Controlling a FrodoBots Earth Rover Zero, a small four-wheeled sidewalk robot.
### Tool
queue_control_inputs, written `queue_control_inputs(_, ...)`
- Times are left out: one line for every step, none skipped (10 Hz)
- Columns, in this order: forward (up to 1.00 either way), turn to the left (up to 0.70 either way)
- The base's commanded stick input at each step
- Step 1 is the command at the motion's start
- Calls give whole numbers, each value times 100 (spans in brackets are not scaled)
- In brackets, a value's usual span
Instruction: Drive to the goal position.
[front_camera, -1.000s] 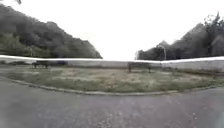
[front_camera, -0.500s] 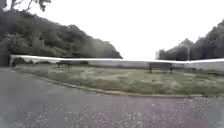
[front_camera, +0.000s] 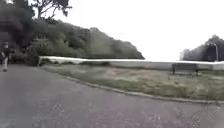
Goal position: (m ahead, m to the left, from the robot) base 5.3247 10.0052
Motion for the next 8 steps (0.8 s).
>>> queue_control_inputs(0, 45)
queue_control_inputs(0, 45)
queue_control_inputs(0, 45)
queue_control_inputs(0, 45)
queue_control_inputs(0, 45)
queue_control_inputs(0, 45)
queue_control_inputs(0, 45)
queue_control_inputs(0, 45)
